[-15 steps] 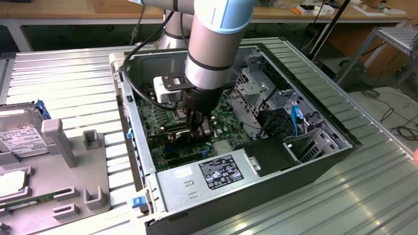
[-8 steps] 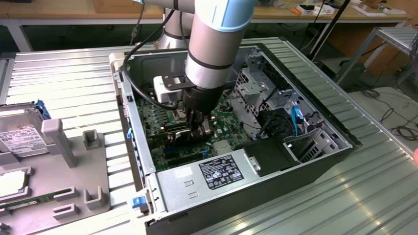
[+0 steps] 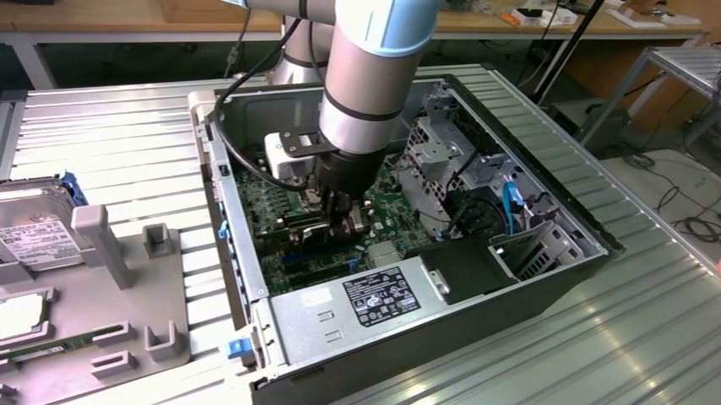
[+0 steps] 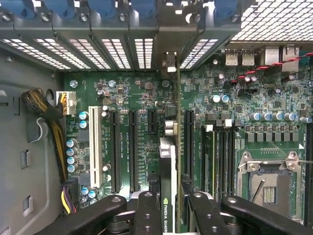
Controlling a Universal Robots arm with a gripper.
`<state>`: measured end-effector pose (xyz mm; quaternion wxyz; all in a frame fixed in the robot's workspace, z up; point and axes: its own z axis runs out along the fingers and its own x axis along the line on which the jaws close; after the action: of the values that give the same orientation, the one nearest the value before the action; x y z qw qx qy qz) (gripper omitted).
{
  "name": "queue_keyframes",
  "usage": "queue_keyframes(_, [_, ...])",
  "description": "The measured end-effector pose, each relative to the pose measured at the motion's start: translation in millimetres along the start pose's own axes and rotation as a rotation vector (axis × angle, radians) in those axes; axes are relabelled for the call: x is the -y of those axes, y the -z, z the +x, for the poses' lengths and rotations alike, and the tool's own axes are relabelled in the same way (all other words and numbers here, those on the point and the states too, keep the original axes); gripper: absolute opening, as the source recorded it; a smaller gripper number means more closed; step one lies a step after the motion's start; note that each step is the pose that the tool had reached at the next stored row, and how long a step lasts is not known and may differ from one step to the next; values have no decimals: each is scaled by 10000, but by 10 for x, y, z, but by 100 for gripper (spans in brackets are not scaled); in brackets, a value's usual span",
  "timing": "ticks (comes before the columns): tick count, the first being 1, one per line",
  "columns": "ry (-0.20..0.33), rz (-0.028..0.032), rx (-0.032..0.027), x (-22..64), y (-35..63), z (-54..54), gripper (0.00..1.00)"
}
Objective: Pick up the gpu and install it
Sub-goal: 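Insert the gpu into the slot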
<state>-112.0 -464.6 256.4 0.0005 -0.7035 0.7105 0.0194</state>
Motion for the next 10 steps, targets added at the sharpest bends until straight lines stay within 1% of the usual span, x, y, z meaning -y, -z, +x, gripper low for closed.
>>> queue_keyframes(5, [-1, 3, 8, 0, -11, 0, 27])
queue_keyframes(6, [1, 16, 14, 0, -24, -1, 27])
queue_keyframes(8, [1, 46, 6, -5, -39, 1, 27])
queue_keyframes(10, [3, 53, 7, -10, -42, 1, 27])
